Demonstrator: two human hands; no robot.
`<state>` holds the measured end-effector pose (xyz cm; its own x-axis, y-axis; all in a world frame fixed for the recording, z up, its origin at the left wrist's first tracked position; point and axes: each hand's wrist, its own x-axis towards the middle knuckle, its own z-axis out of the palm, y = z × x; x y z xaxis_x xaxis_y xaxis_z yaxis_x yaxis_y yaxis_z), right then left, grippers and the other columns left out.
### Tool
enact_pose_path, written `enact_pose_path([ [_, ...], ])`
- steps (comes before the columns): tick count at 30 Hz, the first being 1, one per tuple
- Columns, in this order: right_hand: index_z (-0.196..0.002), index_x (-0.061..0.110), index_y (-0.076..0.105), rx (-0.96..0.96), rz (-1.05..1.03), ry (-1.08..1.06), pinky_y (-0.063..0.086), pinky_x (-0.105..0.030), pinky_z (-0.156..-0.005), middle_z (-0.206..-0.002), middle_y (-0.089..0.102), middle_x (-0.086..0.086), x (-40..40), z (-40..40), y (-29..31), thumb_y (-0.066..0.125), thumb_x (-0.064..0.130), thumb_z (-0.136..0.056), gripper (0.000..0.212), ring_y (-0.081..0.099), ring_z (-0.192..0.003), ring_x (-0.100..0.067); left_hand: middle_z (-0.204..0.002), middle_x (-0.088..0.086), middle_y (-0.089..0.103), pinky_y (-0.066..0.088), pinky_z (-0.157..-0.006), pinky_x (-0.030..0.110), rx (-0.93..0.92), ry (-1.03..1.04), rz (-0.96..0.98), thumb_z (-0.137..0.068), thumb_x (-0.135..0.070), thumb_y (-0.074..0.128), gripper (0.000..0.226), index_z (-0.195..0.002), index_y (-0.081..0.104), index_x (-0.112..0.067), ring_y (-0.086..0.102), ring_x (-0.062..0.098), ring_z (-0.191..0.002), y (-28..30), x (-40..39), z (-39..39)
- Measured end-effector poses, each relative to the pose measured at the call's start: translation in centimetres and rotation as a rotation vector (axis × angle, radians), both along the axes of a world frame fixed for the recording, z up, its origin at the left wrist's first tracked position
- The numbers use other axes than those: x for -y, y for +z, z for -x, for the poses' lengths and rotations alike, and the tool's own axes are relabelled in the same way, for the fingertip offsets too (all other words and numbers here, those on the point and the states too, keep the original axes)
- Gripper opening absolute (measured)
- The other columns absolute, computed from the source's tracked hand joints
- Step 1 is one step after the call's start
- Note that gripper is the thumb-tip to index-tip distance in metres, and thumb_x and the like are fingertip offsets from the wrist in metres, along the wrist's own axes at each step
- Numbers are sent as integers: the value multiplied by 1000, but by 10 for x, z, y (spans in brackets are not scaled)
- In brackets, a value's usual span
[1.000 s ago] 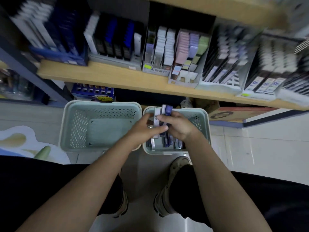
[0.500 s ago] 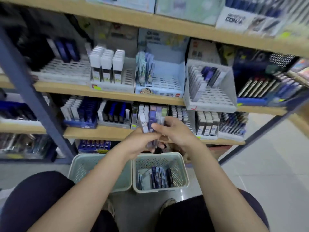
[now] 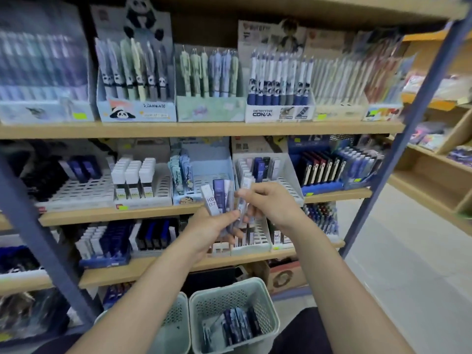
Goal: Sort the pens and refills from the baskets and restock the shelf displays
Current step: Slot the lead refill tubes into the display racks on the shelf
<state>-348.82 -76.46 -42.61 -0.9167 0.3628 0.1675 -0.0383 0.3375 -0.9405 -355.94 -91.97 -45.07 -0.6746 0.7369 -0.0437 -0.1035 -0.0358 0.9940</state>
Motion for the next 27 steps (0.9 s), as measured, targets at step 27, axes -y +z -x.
enact_pose_path([
  [27,-123,0,62,-142,656,-125,59,-27,-69,-102,71,-18,-104,-12,-22,55,39,-100,46,69,-76,-21,-74,12,68,49,-58,30,-133,-9,116,-98,-20,64,14,-105,69,-9,60,24,-65,-15,-124,10],
])
